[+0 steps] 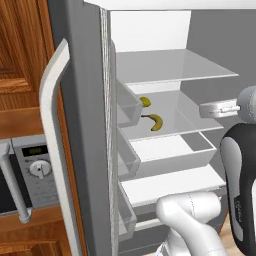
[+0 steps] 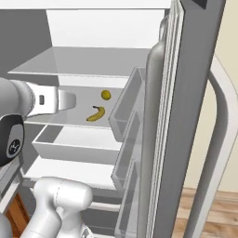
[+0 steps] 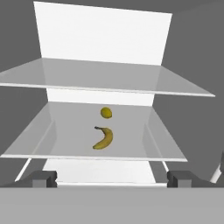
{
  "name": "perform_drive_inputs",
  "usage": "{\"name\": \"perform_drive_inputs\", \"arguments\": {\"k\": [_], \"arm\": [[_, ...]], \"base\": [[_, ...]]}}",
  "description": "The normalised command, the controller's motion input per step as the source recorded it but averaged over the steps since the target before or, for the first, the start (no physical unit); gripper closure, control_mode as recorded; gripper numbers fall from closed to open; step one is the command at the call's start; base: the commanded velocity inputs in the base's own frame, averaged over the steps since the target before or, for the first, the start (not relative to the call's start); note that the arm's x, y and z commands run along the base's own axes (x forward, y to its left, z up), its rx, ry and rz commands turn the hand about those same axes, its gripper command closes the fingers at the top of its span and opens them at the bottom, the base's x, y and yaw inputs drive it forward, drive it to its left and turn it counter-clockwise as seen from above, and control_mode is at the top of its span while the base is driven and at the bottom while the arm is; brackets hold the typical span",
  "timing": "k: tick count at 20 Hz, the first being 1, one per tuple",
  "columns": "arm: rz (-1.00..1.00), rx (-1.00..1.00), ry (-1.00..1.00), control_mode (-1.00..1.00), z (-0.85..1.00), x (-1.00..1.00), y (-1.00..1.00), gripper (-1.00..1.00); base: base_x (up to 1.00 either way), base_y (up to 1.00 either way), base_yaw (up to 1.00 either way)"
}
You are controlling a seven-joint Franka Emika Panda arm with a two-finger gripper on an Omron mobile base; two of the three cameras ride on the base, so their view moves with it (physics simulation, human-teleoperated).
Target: Pick up the banana and pear from the fridge and place one fruit on each plate on the dining counter.
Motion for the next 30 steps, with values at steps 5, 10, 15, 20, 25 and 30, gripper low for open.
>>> {"name": "perform_drive_inputs", "arguments": {"k": [5, 10, 15, 20, 25, 30], "arm": [[0.00, 0.00, 0.00, 1.00, 0.00, 0.00, 0.00, -1.00], [0.00, 0.00, 0.00, 1.00, 0.00, 0.00, 0.00, -1.00], [0.00, 0.00, 0.00, 1.00, 0.00, 0.00, 0.00, -1.00], [0.00, 0.00, 0.05, -1.00, -0.17, 0.06, 0.05, -1.00], [-0.02, 0.00, 0.15, -1.00, -0.67, 0.34, 0.13, -1.00], [0.00, 0.00, 0.13, -1.00, -0.44, 0.51, 0.02, -1.00]], "base": [[0.76, 0.00, 0.00], [0.58, 0.00, 0.05], [0.53, 0.00, 0.06], [0.23, 0.03, 0.01], [0.00, 0.00, 0.00], [0.00, 0.00, 0.00]]}}
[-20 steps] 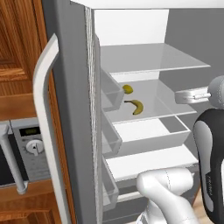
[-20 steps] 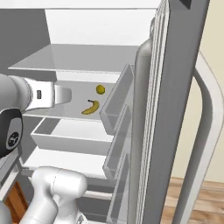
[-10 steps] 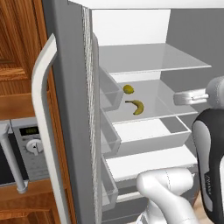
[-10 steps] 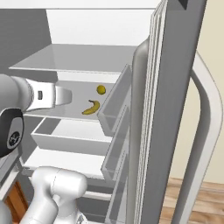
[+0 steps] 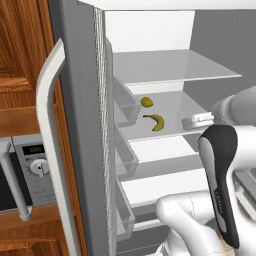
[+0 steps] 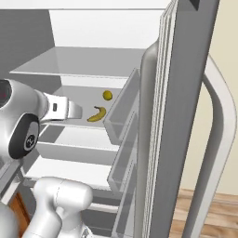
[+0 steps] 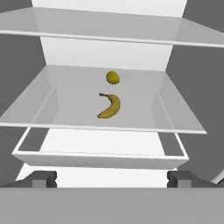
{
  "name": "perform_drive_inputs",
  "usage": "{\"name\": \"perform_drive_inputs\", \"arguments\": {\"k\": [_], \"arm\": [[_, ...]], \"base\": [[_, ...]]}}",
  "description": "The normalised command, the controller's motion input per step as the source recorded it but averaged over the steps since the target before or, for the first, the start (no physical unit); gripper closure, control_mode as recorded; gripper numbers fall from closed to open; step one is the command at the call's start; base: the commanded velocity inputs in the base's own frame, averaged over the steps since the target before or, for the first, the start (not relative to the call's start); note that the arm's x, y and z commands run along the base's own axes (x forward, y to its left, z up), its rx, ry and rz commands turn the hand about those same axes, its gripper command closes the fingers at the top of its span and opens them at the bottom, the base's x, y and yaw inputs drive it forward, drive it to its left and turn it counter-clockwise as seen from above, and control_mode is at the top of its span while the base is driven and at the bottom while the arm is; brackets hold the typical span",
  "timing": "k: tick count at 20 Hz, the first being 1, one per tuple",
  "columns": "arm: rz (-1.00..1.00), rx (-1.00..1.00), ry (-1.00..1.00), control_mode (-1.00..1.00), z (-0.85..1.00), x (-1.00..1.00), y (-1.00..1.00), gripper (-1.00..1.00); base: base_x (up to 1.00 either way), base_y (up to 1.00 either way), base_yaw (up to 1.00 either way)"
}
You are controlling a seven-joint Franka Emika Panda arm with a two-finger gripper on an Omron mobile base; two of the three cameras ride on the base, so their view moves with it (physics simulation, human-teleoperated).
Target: Pick up the banana and pear from the fridge and place one fruit on each plate on the dining counter.
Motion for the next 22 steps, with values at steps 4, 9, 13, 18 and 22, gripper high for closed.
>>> {"name": "perform_drive_inputs", "arguments": {"k": [4, 9, 13, 18, 22], "arm": [[0.00, 0.00, 0.21, -1.00, -0.31, 0.64, 0.00, -1.00], [0.00, 0.03, 0.25, -1.00, -0.41, 0.69, 0.01, -1.00], [0.00, 0.04, 0.18, -1.00, -0.54, 0.71, 0.01, -1.00], [0.00, 0.01, 0.01, -1.00, -0.43, 0.65, 0.00, -1.00], [0.00, 0.00, 0.00, -1.00, -0.35, 0.62, 0.00, -1.00]], "base": [[0.00, 0.00, 0.00], [0.00, 0.00, 0.00], [0.00, 0.00, 0.00], [0.00, 0.00, 0.00], [0.00, 0.00, 0.00]]}}
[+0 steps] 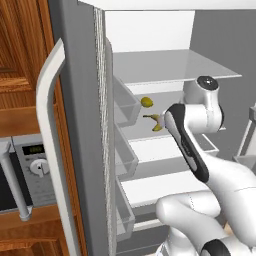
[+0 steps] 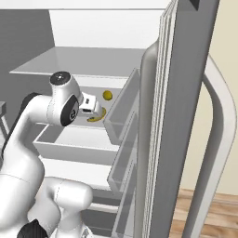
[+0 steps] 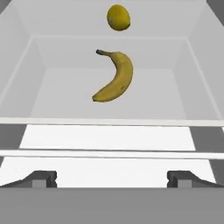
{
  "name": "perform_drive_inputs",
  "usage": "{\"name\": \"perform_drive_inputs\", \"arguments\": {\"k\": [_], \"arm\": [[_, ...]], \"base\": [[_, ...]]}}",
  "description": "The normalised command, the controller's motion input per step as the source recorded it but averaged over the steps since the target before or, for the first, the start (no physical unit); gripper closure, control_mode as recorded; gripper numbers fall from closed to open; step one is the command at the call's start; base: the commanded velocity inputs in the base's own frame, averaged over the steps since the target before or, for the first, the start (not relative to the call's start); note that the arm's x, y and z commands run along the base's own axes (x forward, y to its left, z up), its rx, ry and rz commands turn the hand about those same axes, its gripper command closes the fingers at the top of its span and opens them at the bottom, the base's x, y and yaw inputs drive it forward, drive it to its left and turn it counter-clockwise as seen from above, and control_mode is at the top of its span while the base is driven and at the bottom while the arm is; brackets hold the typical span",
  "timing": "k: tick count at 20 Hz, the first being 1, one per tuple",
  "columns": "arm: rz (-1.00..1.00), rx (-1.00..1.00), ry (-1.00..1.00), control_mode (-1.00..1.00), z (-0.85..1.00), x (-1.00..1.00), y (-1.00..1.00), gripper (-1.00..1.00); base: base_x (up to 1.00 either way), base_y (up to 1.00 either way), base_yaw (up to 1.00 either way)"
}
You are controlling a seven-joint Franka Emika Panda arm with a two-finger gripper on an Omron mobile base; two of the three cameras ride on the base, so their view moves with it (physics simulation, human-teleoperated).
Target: Pick up the banana and pear from the fridge and place one fruit on each plate on the dining counter.
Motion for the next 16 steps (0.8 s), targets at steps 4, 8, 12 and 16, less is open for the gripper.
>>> {"name": "perform_drive_inputs", "arguments": {"k": [4, 8, 12, 16], "arm": [[0.00, 0.00, 0.00, -1.00, -0.34, 0.57, 0.00, -1.00], [0.00, 0.00, 0.00, -1.00, -0.19, 0.59, 0.00, -1.00], [0.00, 0.00, 0.00, -1.00, -0.22, 0.63, 0.00, -1.00], [-0.01, 0.00, 0.00, -1.00, -0.28, 0.65, 0.00, -1.00]], "base": [[0.00, 0.00, 0.00], [0.00, 0.00, 0.00], [0.00, 0.00, 0.00], [0.00, 0.00, 0.00]]}}
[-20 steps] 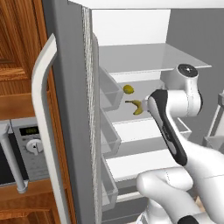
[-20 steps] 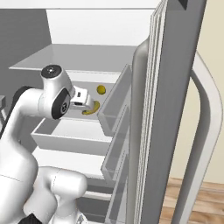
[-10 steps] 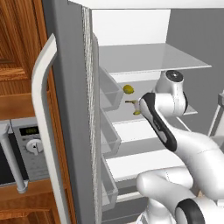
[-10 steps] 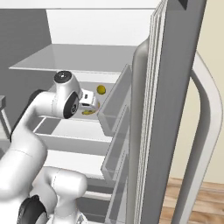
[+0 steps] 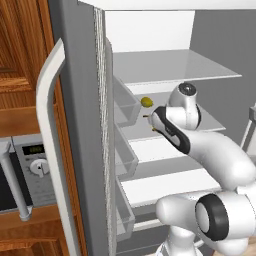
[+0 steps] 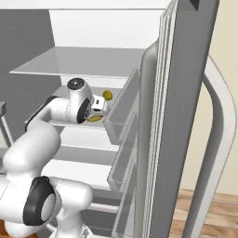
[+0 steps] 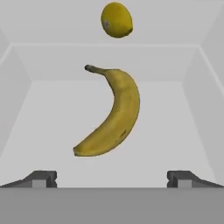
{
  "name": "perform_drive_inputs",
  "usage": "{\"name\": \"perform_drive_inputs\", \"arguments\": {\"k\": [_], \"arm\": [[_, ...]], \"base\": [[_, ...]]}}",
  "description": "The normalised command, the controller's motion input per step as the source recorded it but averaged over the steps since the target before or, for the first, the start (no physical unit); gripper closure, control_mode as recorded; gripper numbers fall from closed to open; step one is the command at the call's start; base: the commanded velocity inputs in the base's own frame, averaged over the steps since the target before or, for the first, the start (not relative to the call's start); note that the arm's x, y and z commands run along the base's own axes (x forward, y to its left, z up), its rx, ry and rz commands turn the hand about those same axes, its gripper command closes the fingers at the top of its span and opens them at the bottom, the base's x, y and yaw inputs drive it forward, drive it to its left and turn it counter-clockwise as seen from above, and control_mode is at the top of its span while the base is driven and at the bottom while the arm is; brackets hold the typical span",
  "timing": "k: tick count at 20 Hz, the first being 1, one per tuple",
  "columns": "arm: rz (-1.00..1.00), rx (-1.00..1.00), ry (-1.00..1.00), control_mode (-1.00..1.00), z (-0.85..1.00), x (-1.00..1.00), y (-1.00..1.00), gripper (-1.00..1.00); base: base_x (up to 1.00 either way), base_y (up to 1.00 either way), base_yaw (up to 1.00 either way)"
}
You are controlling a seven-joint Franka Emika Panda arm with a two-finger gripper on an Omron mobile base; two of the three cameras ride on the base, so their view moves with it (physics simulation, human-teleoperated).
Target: Pick up the banana and pear from the fridge and place one fruit on each plate on the dining counter.
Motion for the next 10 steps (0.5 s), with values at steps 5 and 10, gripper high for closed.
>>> {"name": "perform_drive_inputs", "arguments": {"k": [5, 10], "arm": [[-0.01, 0.00, 0.01, -1.00, -0.31, 0.57, 0.00, -1.00], [0.00, 0.00, 0.01, -1.00, -0.35, 0.52, 0.00, -1.00]], "base": [[0.00, 0.00, 0.00], [0.00, 0.00, 0.00]]}}
